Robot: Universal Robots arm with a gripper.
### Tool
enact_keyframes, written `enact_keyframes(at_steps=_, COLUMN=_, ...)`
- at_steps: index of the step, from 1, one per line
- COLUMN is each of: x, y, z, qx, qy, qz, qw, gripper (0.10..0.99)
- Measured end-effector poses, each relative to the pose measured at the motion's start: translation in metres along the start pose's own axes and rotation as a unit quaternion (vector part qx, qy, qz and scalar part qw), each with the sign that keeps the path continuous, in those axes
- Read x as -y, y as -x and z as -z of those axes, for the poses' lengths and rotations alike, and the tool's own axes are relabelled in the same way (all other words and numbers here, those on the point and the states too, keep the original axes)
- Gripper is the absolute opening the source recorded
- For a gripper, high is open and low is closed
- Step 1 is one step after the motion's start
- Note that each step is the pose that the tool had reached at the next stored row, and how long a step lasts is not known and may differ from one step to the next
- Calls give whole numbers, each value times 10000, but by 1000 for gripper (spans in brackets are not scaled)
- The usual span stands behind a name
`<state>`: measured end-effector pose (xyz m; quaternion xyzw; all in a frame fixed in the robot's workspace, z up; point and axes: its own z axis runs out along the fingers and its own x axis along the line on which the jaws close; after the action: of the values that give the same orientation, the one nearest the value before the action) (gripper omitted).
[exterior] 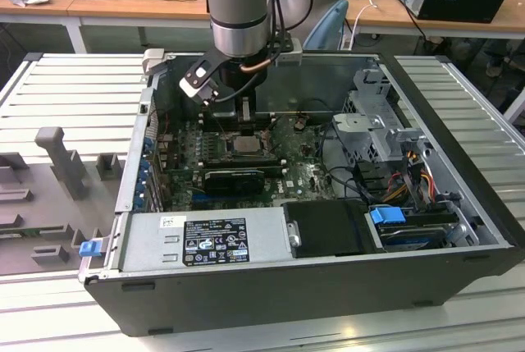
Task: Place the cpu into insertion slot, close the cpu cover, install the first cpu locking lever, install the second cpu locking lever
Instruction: 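Close the cpu cover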
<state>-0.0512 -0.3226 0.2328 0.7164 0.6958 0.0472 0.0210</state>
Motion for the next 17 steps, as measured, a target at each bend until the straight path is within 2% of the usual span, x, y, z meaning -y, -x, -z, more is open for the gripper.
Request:
enact_keyframes(at_steps=5, x=-2, y=-1, z=20, qx=0, qy=0, qz=0, qw=10000, gripper=106)
enact_keyframes(at_steps=9, x=-8, y=-3, z=82, qx=1, qy=0, qz=0, qw=10000, gripper=106)
enact_keyframes(at_steps=17, x=-15, y=-6, z=151, qx=1, qy=0, qz=0, qw=10000, gripper=106)
